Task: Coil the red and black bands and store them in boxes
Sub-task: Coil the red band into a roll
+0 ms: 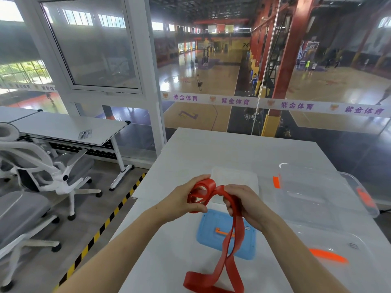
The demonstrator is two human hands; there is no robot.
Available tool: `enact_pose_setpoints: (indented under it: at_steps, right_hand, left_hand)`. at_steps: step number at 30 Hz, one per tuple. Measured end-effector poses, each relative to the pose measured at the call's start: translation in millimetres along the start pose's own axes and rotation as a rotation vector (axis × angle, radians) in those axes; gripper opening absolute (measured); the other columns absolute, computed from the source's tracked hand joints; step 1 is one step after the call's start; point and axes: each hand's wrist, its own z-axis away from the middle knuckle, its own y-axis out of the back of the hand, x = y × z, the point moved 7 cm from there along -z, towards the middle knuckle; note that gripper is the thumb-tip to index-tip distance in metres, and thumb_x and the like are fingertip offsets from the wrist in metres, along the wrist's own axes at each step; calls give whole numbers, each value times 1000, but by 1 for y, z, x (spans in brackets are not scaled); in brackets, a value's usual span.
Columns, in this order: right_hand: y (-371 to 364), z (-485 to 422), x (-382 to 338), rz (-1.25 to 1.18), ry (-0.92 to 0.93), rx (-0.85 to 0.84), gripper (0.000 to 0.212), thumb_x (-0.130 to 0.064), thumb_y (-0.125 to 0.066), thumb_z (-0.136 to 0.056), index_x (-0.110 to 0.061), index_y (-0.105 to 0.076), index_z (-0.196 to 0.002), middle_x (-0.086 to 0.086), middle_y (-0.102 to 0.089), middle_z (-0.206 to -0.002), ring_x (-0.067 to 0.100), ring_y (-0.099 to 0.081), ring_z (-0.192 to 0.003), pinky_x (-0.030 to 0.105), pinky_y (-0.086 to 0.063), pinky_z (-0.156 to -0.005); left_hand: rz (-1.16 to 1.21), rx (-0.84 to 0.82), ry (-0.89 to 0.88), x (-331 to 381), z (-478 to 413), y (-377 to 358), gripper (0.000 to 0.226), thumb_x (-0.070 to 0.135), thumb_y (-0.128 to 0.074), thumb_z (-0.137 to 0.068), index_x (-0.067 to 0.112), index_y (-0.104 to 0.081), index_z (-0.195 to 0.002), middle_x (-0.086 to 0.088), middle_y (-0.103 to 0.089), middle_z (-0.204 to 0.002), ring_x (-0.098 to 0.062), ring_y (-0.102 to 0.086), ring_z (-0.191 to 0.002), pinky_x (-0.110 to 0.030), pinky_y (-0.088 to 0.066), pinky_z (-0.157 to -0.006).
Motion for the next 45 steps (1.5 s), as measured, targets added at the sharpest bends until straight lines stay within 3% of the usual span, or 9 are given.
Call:
enact_pose_setpoints:
  at_steps: [4, 7, 11, 15, 19, 29, 36, 40, 45]
  right_hand:
    - [2, 2, 0, 42, 4, 2, 29, -21, -54, -105, -7, -64, -83, 14, -57, -69, 21, -54, -53, 27, -49, -54]
    - [0, 3, -2, 39, 9, -11, 32, -20, -55, -105, -11, -65, -76, 12, -58, -67, 21, -54, -53, 27, -49, -54]
    - [-4, 4, -3, 22, 17, -63, 30, -19, -54, -105, -8, -67, -80, 15, -61, -72, 23, -58, -58, 30, -53, -59]
    - [-6, 7, 0, 69, -25, -61, 43, -41, -58, -105, -10, -67, -77, 16, -62, -71, 24, -59, -58, 31, -53, -61]
    - [-5, 8, 3, 169, -74, 14, 57, -66, -64, -92, -13, -67, -70, 12, -64, -66, 22, -59, -55, 28, -54, -60]
    - [2, 6, 18, 267, -150, 55, 65, -73, -69, -84, -10, -81, -93, 8, -68, -67, 17, -62, -56, 26, -54, -61]
    - [4, -1, 25, 163, -185, 82, 48, -51, -78, -85, -7, -79, -101, 9, -66, -65, 20, -58, -60, 32, -53, -66]
    - [5, -3, 27, 120, -194, 108, 34, -43, -76, -88, -9, -76, -91, 7, -63, -62, 15, -54, -52, 27, -50, -58]
    - [11, -4, 29, -50, -204, 183, 28, -36, -74, -90, -9, -68, -87, 6, -57, -57, 14, -49, -48, 25, -44, -51]
  left_hand:
    - [-22, 98, -2, 0, -2, 8, 89, 26, -85, -81, 46, -33, -150, 26, -44, -137, -5, -54, -122, -16, -51, -95]
    - [-20, 39, -31, -1, -1, 5, 93, 26, -88, -78, 47, -33, -151, 20, -46, -143, -11, -53, -127, -25, -55, -100]
    - [-162, -2, -69, 1, -1, -1, 102, 37, -89, -76, 49, -23, -153, 16, -42, -148, -7, -46, -131, -23, -46, -108]
    - [-336, -45, -91, 0, -4, -6, 104, 42, -86, -78, 50, -15, -154, 12, -40, -145, -6, -40, -126, -18, -37, -103]
    - [-395, -58, -67, 0, -3, -11, 104, 40, -84, -81, 42, -12, -156, 4, -37, -150, -14, -43, -132, -26, -43, -108]
    - [-596, -78, -212, 13, -8, -18, 86, 36, -80, -86, 30, -26, -152, 7, -45, -134, -7, -39, -121, -18, -36, -99]
    - [-656, -112, -237, 15, -13, -20, 84, 39, -78, -87, 31, -26, -152, 8, -43, -140, -8, -35, -127, -26, -38, -109]
    - [-678, -102, -285, 19, -15, -21, 87, 39, -79, -87, 33, -24, -154, 8, -36, -145, -9, -33, -131, -27, -40, -109]
    - [-569, 71, -221, 23, -16, -5, 102, 42, -84, -80, 37, -19, -158, 6, -25, -154, -11, -25, -141, -32, -38, -116]
